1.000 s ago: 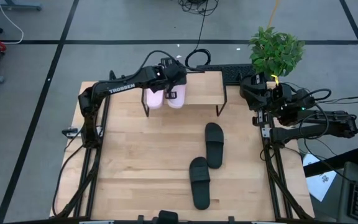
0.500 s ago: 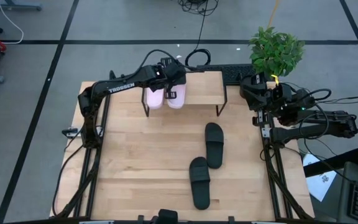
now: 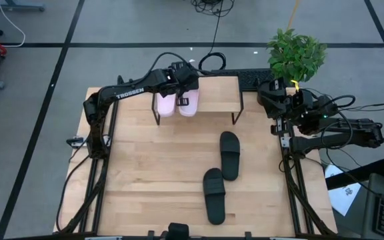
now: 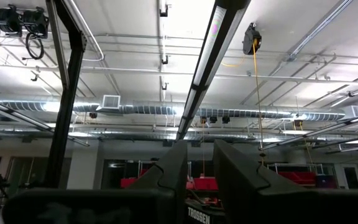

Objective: Pick and place slides into the shelf
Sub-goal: Put the pink slipper on the shelf

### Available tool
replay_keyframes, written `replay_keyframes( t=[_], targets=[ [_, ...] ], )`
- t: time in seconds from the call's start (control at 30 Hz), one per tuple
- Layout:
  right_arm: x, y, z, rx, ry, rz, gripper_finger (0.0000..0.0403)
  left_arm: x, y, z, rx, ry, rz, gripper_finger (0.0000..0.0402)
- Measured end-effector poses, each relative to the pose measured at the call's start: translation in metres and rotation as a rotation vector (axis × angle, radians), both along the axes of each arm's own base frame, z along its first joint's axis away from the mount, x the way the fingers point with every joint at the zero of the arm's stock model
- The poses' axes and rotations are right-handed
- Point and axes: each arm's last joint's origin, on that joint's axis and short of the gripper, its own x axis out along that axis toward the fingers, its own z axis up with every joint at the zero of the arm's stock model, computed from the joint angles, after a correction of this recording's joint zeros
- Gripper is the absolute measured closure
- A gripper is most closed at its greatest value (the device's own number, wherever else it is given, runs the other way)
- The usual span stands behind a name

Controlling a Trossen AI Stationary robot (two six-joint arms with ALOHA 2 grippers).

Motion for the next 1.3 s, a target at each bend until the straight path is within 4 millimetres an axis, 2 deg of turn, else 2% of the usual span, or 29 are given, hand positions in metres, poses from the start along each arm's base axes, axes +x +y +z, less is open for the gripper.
replay_keyframes(
  t=[0.2,0.73,1.3],
  targets=[
    [0.0000,0.0001,0.0001,-0.002,0.000,0.002,0.0332,-0.0013,0.0025,-0.0001,-0.003,-0.003,0.011,0.0394],
    [-0.0001,0.0001,0.0001,-0.003,0.000,0.003,0.0332,-0.0041,0.0062,-0.0009,-0.030,-0.021,0.044,0.0326],
    [0.0000,0.0001,0.0000,-0.003,0.000,0.003,0.0332,-0.0051,0.0041,-0.0022,-0.056,-0.031,0.077,0.0320]
  ],
)
